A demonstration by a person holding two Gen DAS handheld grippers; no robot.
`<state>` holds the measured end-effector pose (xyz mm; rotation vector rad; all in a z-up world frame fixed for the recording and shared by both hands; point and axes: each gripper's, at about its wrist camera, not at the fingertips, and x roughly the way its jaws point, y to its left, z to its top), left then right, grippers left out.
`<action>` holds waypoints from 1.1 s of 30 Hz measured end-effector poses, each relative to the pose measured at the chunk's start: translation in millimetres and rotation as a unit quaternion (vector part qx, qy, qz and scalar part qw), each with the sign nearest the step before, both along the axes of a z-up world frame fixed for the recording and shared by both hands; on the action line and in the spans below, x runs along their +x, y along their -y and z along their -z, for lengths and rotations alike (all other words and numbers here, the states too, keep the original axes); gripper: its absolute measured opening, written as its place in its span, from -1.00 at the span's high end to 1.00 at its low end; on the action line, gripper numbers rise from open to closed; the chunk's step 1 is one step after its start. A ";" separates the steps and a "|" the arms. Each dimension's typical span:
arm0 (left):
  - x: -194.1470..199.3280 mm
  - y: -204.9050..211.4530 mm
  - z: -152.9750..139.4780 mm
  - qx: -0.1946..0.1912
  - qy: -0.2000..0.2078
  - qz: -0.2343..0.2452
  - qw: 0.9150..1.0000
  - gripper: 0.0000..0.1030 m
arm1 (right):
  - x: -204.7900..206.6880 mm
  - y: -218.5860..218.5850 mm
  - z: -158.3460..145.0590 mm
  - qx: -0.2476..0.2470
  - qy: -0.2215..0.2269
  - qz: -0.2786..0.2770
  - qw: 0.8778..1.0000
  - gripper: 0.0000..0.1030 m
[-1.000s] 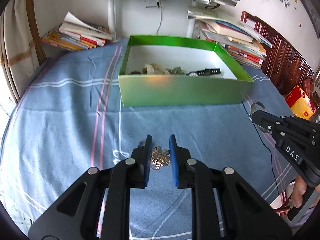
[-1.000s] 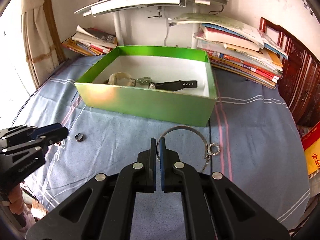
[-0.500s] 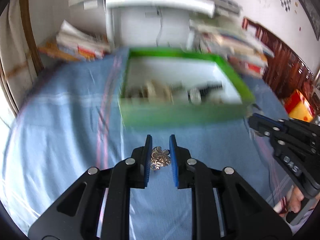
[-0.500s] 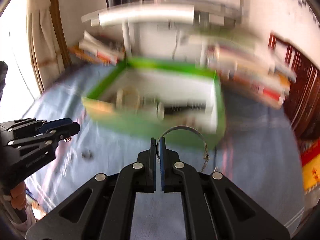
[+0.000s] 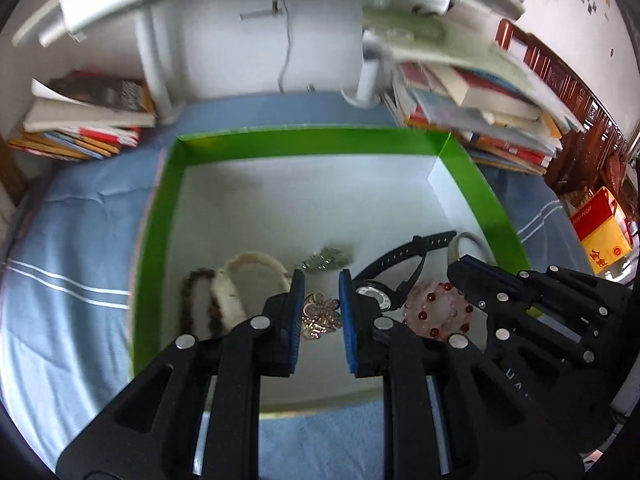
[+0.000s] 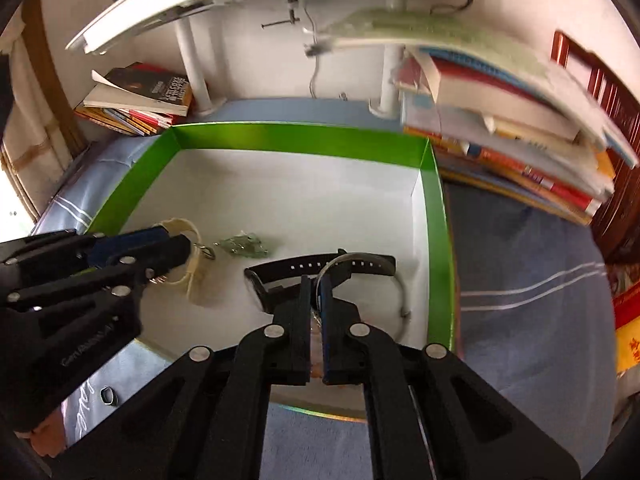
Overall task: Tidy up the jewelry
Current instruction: 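Open both tools to drop the brooch and bangle into the green box, then move the left tool to the dark ring while the right tool reaches the rhinestone ring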
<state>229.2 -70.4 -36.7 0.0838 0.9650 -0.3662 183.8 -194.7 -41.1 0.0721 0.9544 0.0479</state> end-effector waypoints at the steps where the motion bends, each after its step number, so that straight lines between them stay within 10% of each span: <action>1: 2.1 -1.0 2.0 -0.003 -0.003 -0.003 1.000 0.57 | -2.5 1.2 -2.6 0.002 0.003 0.001 1.000 0.84; 6: -8.4 -18.4 -13.7 -0.006 0.020 -0.024 0.999 0.14 | -34.7 12.5 -30.0 0.015 0.041 0.014 0.999 0.15; 16: -99.7 -59.3 -29.3 0.044 0.095 -0.067 0.992 -0.29 | -113.4 25.3 -10.0 0.019 0.019 0.036 0.999 -0.04; 33: -127.8 -97.7 47.2 0.059 -0.013 -0.080 0.995 -0.37 | -119.9 14.4 41.3 -0.004 -0.026 0.018 0.999 -0.11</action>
